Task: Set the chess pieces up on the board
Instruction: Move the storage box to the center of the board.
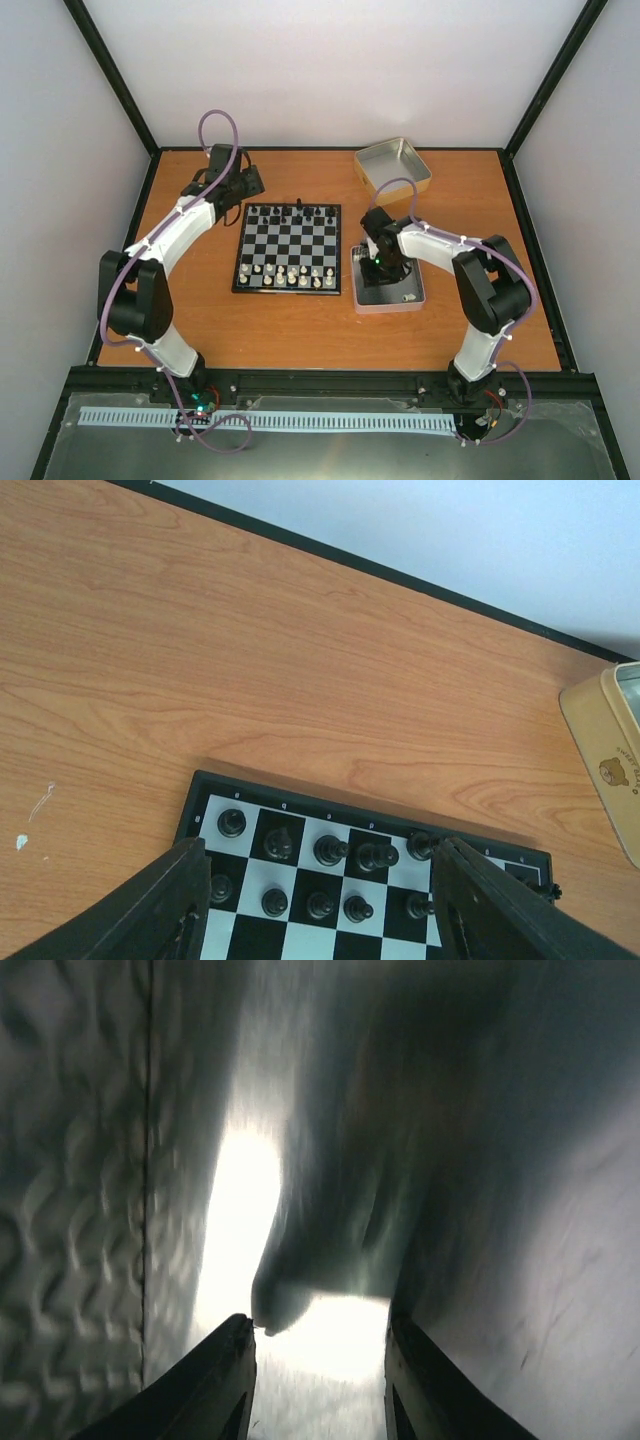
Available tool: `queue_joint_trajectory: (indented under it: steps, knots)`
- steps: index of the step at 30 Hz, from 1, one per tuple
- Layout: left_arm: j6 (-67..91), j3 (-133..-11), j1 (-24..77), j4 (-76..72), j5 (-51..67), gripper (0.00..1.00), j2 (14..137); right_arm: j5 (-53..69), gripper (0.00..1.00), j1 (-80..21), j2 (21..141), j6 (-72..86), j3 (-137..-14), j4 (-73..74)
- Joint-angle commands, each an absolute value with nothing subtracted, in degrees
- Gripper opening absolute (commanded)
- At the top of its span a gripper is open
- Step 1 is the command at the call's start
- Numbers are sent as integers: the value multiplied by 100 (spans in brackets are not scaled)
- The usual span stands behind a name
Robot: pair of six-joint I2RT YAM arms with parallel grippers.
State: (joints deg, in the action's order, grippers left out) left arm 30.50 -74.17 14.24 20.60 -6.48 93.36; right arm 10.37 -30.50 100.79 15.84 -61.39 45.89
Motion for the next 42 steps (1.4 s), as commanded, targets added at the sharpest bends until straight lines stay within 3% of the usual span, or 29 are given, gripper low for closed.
queue_joint_trajectory:
  steps: [1,10,15,19,22,25,36,42]
  knots:
    - [3075,-7783,1371,2170,-747,62,9428,461,38,-2818,10415,1779,-6559,4043]
    - [2998,-7936,1371,2211,-832,62,9338,-458,45,-2396,10775,1669,-7373,4153]
    - [2988,-7937,1367,2183,-823,62,9269,-624,52,-2369,10221,1226,-7312,4239]
    - [2974,-7913,1371,2109,-775,62,9197,-810,63,-2365,9774,861,-7245,4363]
    - [2941,-7850,1371,2033,-757,62,9099,-481,83,-2356,9720,301,-7174,4258]
    - [2889,-7782,1371,1973,-756,62,8967,72,89,-2348,9922,-141,-7171,4271]
    - [2712,-7603,1371,1720,-778,62,8580,-323,89,-2325,10852,-854,-7878,4207]
    - [2639,-7502,1373,1664,-872,63,8389,-448,88,-2325,10696,-918,-7810,4073]
